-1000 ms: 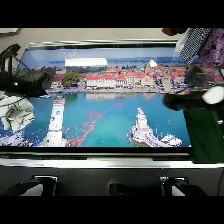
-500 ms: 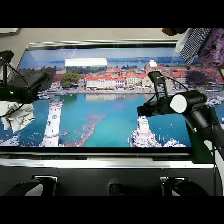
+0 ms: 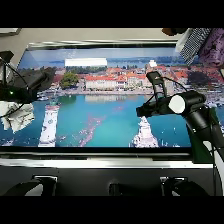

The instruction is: Fold the clothes and pants, and hang the long-sleeved shirts on hangers.

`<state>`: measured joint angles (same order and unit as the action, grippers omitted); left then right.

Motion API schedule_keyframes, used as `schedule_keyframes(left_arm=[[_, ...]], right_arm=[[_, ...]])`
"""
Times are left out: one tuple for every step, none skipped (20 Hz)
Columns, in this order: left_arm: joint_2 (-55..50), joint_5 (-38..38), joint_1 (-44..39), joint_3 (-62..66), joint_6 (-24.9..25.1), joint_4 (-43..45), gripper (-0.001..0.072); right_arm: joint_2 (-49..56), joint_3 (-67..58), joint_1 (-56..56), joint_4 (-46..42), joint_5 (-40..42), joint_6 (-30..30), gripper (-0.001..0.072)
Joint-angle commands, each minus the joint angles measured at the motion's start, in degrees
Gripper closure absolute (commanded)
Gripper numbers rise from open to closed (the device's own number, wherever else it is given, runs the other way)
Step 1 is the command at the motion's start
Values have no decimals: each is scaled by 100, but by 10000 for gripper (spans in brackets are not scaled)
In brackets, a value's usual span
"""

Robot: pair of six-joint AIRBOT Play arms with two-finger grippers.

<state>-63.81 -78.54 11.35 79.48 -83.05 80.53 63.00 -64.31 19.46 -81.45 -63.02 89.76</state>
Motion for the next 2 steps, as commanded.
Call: schedule_keyframes(left_arm=[[2,0,-2,-2,0,7,687],[2,0,-2,-2,0,7,687]], right_arm=[[-2,-7,4,-4,0,2,682],[-2,-7,4,-4,0,0,682]])
